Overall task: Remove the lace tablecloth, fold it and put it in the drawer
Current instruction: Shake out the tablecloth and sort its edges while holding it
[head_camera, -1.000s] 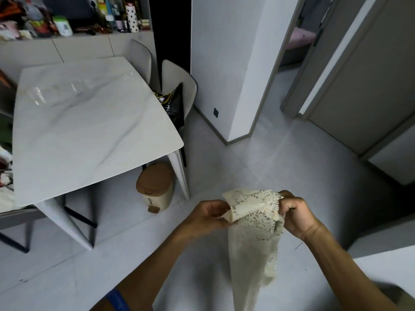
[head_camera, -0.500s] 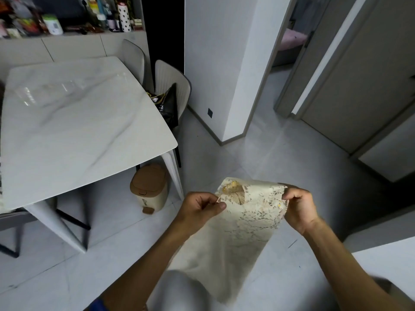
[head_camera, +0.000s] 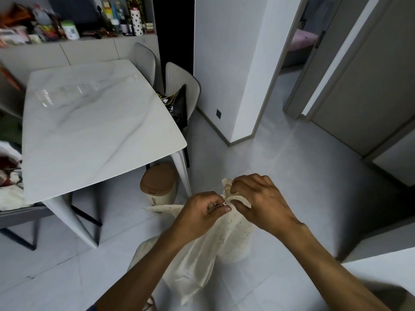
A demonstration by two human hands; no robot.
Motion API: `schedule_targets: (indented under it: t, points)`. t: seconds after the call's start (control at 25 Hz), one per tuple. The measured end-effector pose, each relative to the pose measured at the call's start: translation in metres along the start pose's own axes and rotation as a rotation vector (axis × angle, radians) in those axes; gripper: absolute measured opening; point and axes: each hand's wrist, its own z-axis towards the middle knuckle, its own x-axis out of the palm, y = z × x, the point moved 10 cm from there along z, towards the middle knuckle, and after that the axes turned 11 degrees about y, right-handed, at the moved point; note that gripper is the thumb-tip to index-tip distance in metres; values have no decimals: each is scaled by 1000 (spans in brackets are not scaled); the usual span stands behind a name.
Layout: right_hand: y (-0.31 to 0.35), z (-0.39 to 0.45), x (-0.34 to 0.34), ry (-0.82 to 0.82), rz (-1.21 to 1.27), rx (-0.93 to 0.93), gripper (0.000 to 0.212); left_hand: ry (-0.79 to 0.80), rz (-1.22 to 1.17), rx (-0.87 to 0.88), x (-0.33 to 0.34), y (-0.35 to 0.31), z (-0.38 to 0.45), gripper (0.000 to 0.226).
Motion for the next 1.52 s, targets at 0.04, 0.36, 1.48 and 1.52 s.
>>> schedule_targets:
  t: [0.04,0.36,1.48,1.52]
  points:
    - [1,3,-1,-17,-13,5,23,-8,9,-8,-5,2,-2,17]
    - [10,26,6,174,133,-112,13,60,65,-85,-27,42,-31,32]
    - [-18,28,-4,464,225,-154,37,-154,125,-245,19,108,-65,21]
    - [-25,24,-4,461,185,-135,34,-162,84,-246,16,107,-63,24]
